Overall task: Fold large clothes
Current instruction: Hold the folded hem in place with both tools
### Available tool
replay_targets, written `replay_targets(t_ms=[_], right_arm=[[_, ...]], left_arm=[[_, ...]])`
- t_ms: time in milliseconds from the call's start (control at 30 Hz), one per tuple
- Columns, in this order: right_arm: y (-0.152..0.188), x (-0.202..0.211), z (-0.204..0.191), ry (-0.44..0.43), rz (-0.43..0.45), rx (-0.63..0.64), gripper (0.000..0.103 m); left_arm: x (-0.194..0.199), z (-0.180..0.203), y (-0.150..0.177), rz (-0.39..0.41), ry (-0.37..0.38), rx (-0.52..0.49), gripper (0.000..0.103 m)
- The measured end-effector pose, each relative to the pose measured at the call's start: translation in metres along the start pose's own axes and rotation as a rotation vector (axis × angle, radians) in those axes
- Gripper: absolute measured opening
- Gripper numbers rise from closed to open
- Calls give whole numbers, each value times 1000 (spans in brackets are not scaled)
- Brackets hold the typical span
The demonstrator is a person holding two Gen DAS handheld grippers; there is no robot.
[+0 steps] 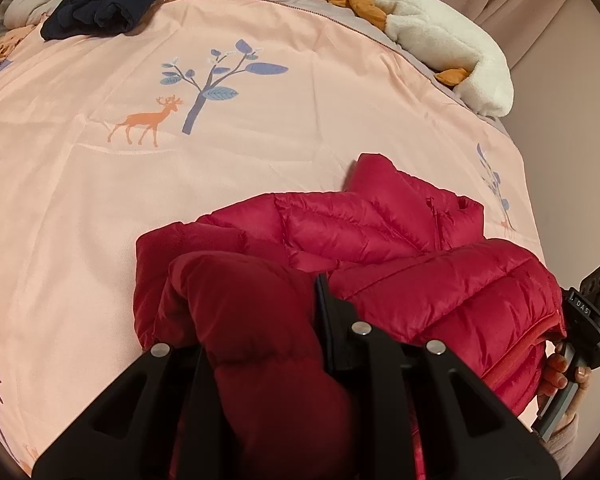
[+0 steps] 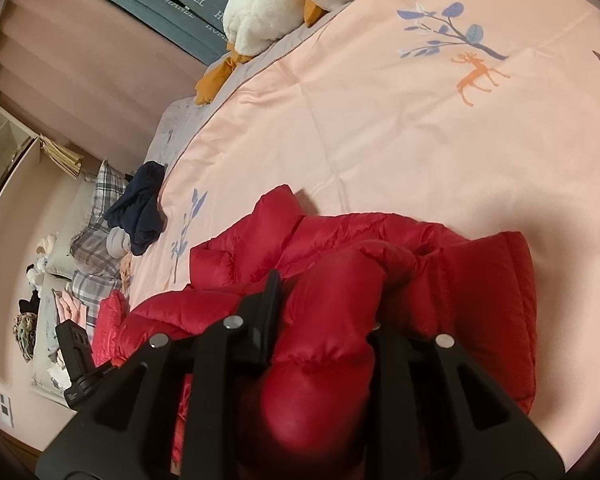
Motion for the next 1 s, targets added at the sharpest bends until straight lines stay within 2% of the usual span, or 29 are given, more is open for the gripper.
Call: replay_targets(t_ms=[1000], right_arm=[[3,0,0,-6,-4,-11,26]], left_arm=[[-1,-1,0,-5,6,6,20]])
Point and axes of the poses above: each gripper's, at about its wrist camera, not at the fingertips, and x roughly against the way its jaws point, z to its right, y to its underside, the point moved 10 cm from there along -x, roughly the way its jaws point, and after that the axes turned 11 degrees about -z, right-handed, at the moved point
